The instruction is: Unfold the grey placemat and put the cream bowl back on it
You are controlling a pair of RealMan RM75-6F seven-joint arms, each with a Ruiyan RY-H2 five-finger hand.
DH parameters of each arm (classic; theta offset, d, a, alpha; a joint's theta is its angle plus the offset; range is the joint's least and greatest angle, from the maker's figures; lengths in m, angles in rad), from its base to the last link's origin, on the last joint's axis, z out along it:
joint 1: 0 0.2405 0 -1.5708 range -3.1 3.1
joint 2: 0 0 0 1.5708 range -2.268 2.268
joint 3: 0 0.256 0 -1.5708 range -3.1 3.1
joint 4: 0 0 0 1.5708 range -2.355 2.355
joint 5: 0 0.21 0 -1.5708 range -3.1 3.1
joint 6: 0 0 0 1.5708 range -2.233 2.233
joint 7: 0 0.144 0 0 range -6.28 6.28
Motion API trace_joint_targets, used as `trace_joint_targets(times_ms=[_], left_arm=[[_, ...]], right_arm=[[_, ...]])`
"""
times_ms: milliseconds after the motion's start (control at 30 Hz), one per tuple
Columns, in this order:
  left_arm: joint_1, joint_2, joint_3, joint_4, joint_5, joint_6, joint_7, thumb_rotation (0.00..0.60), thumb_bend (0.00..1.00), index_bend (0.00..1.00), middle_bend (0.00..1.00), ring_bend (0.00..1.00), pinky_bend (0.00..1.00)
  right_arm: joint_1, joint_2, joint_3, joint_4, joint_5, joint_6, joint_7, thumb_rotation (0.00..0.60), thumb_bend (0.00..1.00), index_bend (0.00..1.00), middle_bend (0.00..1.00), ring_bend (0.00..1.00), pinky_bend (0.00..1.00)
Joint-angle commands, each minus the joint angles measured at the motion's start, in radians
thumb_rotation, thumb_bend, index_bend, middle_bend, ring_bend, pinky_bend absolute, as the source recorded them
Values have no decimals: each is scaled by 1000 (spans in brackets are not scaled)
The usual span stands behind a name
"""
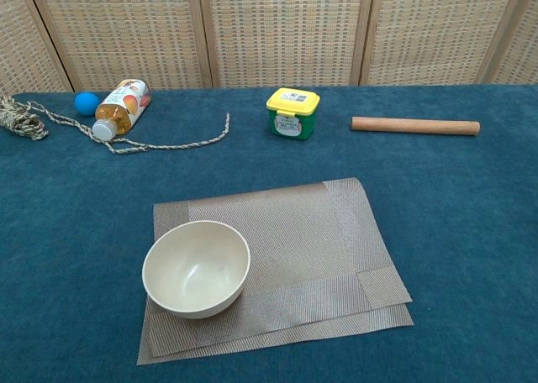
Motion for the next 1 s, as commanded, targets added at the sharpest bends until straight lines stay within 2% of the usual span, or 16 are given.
trace_joint_targets(times_ms=[33,333,767,1000], left_arm=[[0,-1,1,0,-1,-6,1,600,86,0,0,0,0],[-2,-8,-1,5,8,-14,1,600,86,5,0,0,0],[-20,-44,20,3,67,-46,39,600,88,87,0,0,0],[-60,-85,25,13,85,-115,77,600,91,245,0,0,0]], right_arm=[[0,0,-2,-1,-4,1,-1,600,69,0,0,0,0],[-4,4,-6,-7,-16,11,-1,600,69,0,0,0,0],[-8,17,-6,-16,-20,21,20,600,69,0,0,0,0],[-4,15,-5,-10,-8,7,23,600,69,0,0,0,0]])
